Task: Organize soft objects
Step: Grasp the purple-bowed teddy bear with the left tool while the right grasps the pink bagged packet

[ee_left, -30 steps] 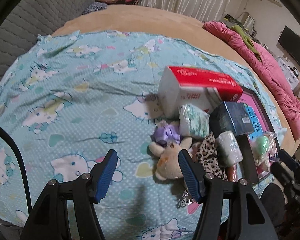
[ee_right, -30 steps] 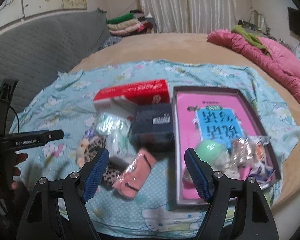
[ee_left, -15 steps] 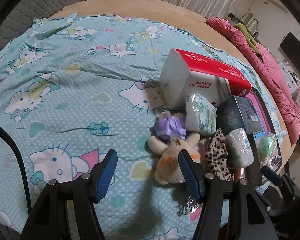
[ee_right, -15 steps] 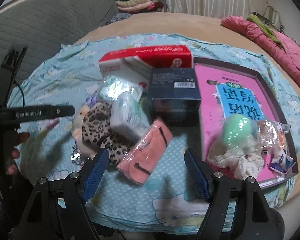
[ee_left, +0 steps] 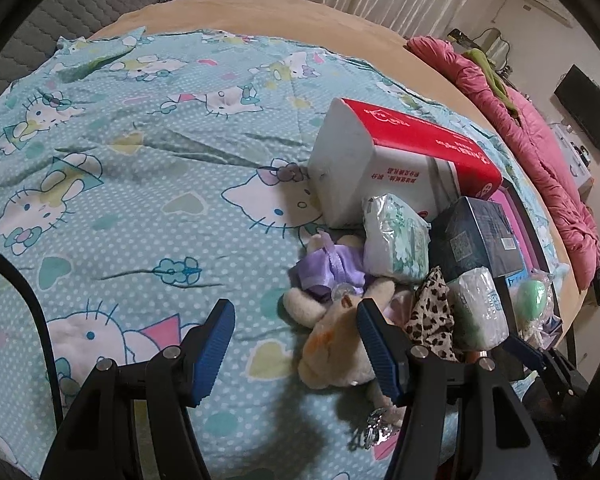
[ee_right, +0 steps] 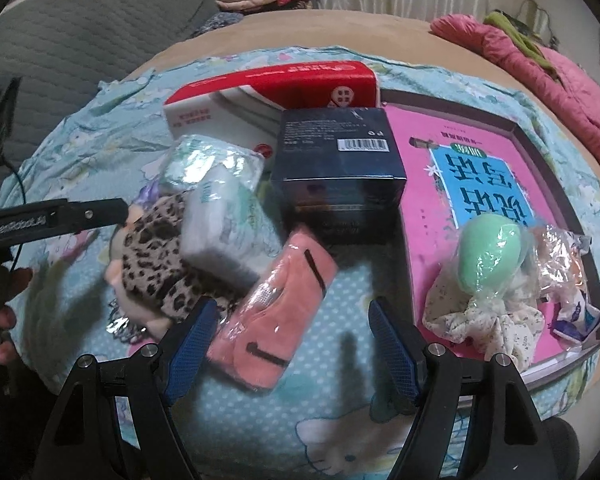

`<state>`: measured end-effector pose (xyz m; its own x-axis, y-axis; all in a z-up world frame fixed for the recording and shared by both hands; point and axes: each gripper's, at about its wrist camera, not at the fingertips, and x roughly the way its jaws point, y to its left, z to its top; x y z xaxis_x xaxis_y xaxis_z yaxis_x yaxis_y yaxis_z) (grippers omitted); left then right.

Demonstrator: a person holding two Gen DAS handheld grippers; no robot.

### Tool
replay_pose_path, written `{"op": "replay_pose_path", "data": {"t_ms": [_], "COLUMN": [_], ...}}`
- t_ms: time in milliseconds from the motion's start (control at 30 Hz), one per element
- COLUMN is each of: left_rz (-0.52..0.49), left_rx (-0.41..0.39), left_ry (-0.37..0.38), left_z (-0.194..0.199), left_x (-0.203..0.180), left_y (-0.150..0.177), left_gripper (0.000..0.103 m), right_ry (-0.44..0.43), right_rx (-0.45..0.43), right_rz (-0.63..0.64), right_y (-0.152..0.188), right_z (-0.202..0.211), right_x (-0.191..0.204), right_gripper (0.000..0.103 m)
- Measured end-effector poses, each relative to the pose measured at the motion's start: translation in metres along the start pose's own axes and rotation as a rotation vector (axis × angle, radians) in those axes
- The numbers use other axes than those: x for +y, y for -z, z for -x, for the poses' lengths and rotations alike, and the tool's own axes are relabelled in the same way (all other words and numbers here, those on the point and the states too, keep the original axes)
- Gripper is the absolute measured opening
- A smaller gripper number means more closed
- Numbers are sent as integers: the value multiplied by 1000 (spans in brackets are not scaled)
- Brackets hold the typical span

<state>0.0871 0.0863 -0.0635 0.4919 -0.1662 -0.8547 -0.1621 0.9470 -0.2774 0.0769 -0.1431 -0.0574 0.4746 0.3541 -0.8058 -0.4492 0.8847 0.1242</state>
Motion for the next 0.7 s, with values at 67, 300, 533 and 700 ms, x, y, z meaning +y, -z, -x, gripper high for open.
{"op": "replay_pose_path", "data": {"t_ms": [67, 300, 533, 700], "left_rz": [0, 26, 37, 54], "left_rx": [0, 6, 44, 87], "left_ry": [1, 27, 68, 133], "left_z": [-2, -8, -21, -32], "left_x": [0, 3, -3, -6], "left_y": [0, -3, -8, -6], "left_gripper": [63, 63, 63, 62], "right_ry": [21, 70, 84, 104], "right_rx": [23, 46, 64, 60], "right_rz": [11, 64, 96, 128], "right_y": [0, 2, 2, 0], "right_z": [-6, -15, -23, -28], "right_x": [1, 0, 3, 7], "right_gripper": [66, 48, 48, 41]}}
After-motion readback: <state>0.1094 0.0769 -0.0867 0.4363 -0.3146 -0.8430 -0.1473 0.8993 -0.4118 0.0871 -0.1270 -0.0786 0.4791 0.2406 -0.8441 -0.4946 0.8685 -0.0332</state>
